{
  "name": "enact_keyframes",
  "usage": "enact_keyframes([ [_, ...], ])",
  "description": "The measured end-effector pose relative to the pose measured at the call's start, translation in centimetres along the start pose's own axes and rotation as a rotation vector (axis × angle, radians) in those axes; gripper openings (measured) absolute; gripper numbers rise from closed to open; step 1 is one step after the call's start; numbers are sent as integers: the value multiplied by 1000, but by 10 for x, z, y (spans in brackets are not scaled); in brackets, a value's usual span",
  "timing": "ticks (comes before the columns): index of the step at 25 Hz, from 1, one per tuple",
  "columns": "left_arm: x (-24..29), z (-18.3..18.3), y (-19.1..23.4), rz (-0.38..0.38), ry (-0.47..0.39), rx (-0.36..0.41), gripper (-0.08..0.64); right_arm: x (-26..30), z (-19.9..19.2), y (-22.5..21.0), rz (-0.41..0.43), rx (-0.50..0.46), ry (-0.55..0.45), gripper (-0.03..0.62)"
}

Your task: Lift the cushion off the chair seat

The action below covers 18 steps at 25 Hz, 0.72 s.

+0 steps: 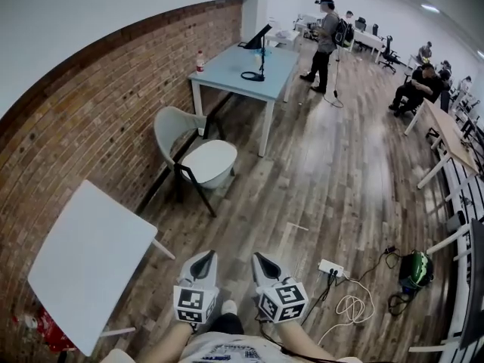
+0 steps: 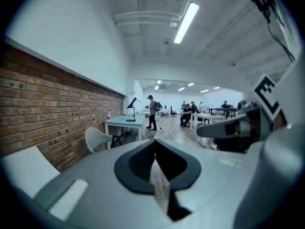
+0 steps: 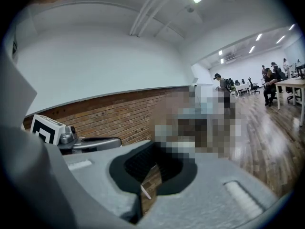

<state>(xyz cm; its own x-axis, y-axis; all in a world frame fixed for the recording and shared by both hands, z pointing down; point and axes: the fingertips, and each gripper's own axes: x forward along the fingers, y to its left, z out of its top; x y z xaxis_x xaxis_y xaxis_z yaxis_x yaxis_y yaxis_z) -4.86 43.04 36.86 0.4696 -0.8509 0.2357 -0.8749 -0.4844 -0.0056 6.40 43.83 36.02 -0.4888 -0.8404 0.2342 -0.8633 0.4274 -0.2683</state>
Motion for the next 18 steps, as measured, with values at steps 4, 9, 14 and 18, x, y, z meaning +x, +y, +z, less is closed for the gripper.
enact_keyframes([
  [4, 40, 13, 33, -5, -8, 4, -9, 48, 18, -14, -5, 3, -6, -2],
  [9, 72, 19, 65, 2, -4, -6, -9, 88, 33, -27, -7, -4, 1, -2],
  [14, 108, 19, 90, 17, 4, -31, -9, 128, 45, -48, 2, 1, 7, -2],
  [18, 143, 20, 112, 48, 6, -35, -9, 170, 52, -69, 29, 3, 11, -2],
])
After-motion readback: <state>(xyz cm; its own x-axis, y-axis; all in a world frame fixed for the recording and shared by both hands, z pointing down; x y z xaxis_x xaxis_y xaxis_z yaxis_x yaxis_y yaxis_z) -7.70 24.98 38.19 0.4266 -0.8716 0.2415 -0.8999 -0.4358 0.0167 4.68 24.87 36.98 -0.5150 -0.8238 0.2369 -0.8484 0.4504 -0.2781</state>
